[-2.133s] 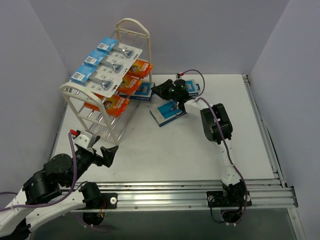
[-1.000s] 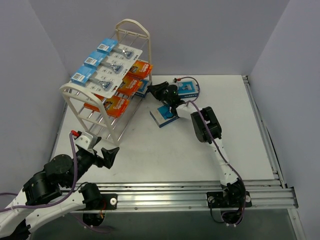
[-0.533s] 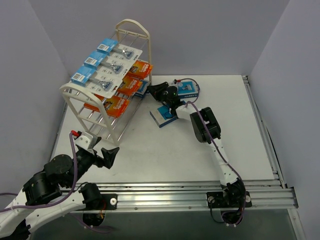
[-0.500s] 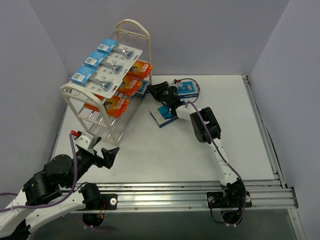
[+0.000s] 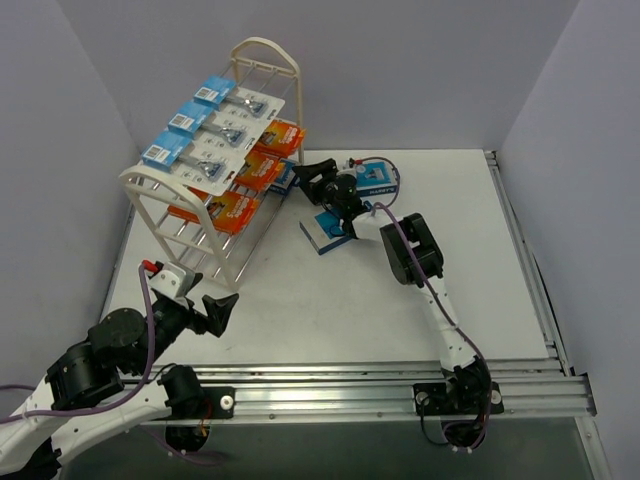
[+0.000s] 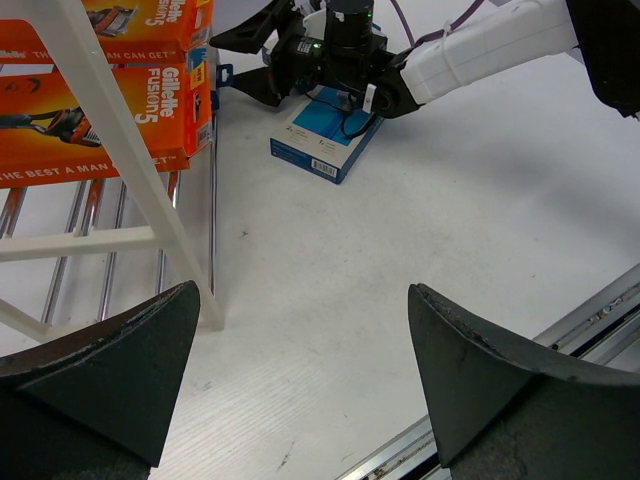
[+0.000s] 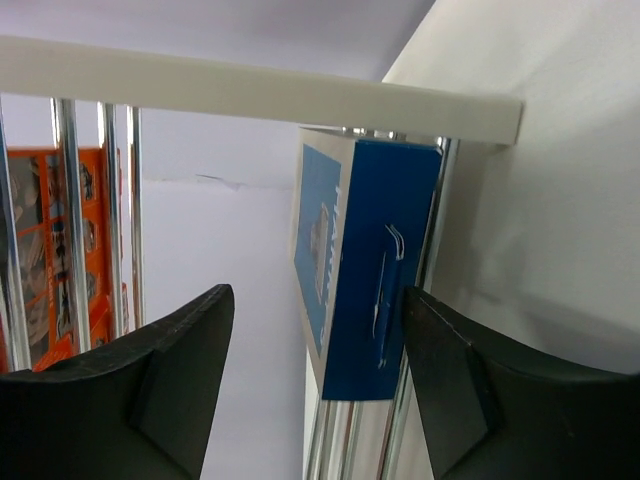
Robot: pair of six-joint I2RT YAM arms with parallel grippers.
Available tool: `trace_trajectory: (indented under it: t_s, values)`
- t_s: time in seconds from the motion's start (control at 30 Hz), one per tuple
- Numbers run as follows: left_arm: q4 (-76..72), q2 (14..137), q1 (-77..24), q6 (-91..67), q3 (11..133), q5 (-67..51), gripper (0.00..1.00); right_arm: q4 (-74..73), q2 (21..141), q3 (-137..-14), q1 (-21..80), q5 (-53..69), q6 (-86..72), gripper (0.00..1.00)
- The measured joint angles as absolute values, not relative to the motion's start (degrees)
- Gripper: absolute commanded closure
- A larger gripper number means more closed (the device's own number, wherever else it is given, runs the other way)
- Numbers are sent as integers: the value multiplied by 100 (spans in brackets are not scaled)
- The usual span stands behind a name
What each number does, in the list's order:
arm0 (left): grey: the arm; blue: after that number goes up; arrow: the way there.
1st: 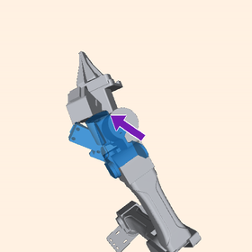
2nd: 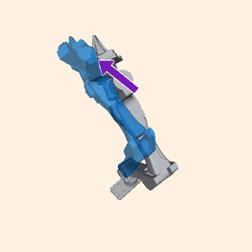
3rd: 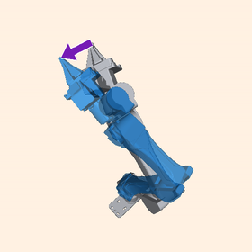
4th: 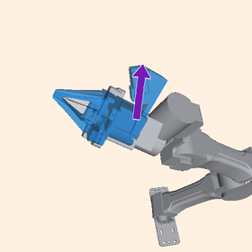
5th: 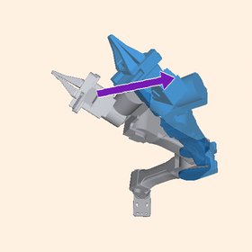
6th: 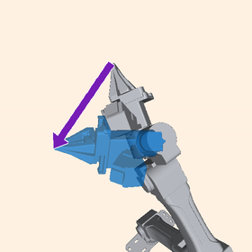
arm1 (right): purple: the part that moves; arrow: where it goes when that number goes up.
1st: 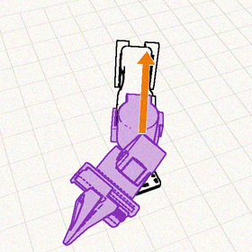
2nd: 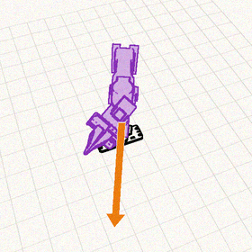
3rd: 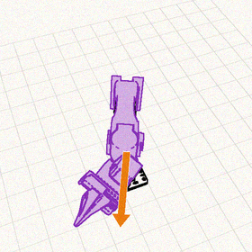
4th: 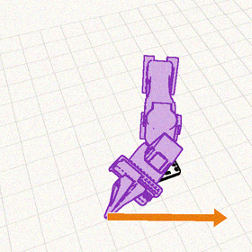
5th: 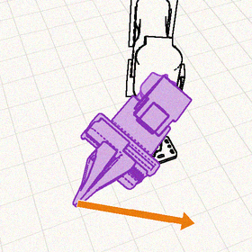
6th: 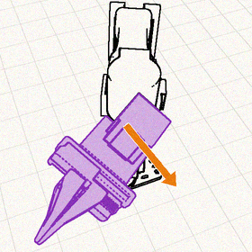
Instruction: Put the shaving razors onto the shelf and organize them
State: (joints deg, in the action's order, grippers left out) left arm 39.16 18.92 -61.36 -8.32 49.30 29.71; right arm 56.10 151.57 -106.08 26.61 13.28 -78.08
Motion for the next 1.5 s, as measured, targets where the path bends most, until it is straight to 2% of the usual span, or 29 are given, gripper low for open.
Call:
trace_trajectory:
  t_s: [0.5, 0.8, 1.07, 1.23, 1.5]
  values:
    - [3918, 1892, -6136, -829, 4930, 2978, 6, 6228, 13887, -8320, 2506, 1361, -7787, 33]
    - [3920, 1892, -6136, -829, 4930, 3039, 6, 6027, 12855, -7107, 2342, 1389, -7446, 31]
    - [3927, 1927, -6136, -832, 4932, 3105, 6, 5516, 11638, -5854, 2204, 1422, -6694, 31]
    - [3948, 2043, -6136, -832, 4932, 3109, 6, 5164, 11107, -5231, 1704, 1614, -6252, 31]
    - [3964, 2165, -6136, -832, 4932, 3124, 6, 3900, 10479, -5284, 917, 2137, -5142, 30]
